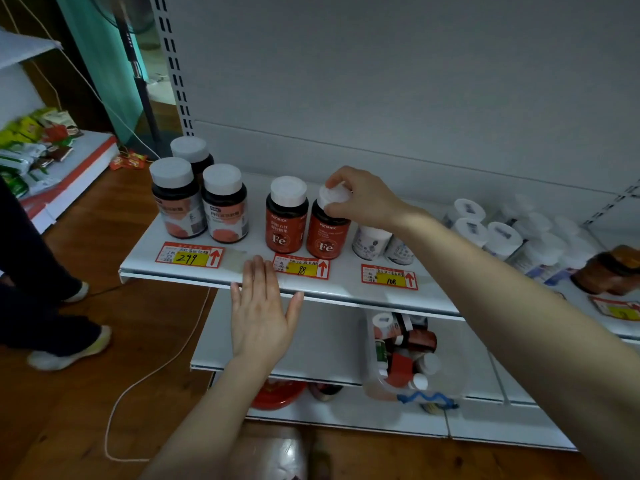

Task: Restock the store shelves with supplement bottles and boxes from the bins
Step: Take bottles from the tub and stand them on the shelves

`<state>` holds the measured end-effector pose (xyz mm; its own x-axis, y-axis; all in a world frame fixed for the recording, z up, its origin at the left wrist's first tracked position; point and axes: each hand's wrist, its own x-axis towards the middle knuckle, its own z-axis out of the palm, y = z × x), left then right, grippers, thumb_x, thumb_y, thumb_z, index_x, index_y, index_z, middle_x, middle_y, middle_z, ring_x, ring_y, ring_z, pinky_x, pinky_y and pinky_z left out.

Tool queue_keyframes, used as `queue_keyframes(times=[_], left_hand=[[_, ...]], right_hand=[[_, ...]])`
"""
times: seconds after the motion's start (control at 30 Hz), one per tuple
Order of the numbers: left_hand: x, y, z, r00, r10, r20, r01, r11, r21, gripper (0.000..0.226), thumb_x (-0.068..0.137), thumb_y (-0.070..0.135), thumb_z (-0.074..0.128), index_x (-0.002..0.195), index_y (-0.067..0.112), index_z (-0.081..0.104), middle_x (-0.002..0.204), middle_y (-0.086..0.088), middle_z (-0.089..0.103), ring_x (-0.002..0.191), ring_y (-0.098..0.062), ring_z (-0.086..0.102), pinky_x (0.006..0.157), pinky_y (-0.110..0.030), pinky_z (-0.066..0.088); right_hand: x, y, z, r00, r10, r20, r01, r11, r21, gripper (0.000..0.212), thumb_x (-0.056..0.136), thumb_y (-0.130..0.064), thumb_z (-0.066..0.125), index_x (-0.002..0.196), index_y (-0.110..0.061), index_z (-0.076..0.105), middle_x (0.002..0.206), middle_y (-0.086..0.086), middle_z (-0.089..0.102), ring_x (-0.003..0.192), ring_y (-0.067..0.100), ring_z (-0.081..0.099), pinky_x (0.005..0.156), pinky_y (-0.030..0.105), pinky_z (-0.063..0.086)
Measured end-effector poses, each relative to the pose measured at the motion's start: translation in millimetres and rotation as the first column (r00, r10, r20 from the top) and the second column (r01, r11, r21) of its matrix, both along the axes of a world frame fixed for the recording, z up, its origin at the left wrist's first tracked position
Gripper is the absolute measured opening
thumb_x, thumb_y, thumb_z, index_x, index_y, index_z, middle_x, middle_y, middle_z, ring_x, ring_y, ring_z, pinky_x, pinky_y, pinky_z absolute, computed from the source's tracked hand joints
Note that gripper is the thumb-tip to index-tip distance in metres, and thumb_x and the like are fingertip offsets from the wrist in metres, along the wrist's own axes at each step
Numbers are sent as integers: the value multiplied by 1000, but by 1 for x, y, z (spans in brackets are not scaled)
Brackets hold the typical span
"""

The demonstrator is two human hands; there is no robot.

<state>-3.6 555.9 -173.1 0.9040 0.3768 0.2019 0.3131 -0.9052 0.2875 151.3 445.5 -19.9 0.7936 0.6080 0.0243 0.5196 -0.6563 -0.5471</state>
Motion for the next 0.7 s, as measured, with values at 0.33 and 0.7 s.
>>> queue_keyframes(times=[0.33,0.7], left_hand=[[-14,-31,35,959,-170,228,177,984,-12,62,90,41,32,129,-5,49,136,-24,46,129,-36,41,106,-47,23],[-18,-213,0,810,-518,275,543,840,-17,46,89,31,42,107,-4,66,110,-21,65,101,-34,63,92,-45,49]], right_hand=[[-15,-40,13,977,-104,186,89,992,85,30,91,-21,54,119,-11,57,128,6,53,117,20,50,90,17,32],[-56,-259,10,891,-264,369,242,965,104,22,89,-11,54,105,0,66,108,13,67,104,26,60,79,19,35]])
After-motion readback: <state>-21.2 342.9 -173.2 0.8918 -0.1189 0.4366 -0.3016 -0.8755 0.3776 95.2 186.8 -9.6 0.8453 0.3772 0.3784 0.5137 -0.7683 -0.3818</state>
